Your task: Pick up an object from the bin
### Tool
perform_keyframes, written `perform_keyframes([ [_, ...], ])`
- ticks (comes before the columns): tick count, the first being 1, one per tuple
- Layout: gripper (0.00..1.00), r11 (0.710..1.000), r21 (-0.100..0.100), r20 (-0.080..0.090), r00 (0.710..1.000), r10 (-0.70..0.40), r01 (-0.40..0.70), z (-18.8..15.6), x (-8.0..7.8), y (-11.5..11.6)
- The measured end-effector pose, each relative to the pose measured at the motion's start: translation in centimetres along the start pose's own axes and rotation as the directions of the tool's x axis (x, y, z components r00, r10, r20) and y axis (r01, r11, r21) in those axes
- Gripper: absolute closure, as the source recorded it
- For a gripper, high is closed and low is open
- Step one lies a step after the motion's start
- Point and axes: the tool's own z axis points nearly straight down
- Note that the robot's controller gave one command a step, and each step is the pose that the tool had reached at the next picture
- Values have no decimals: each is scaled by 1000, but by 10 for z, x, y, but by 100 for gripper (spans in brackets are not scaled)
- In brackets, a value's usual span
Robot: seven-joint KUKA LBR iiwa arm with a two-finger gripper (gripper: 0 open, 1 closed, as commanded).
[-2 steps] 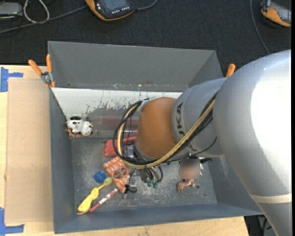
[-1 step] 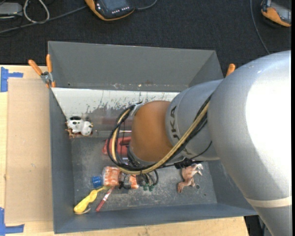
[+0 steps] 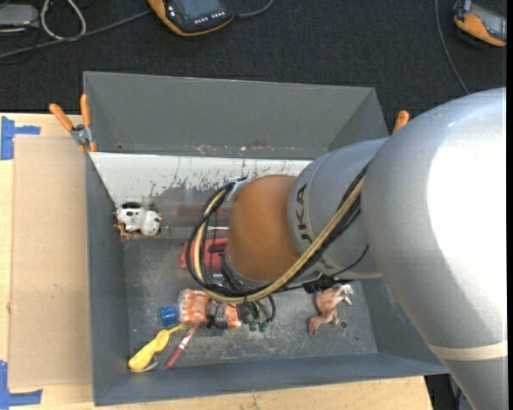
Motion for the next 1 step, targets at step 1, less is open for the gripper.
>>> perform_keyframes([
  [1,100,985,0,1,985,-170,170,0,-4,5],
])
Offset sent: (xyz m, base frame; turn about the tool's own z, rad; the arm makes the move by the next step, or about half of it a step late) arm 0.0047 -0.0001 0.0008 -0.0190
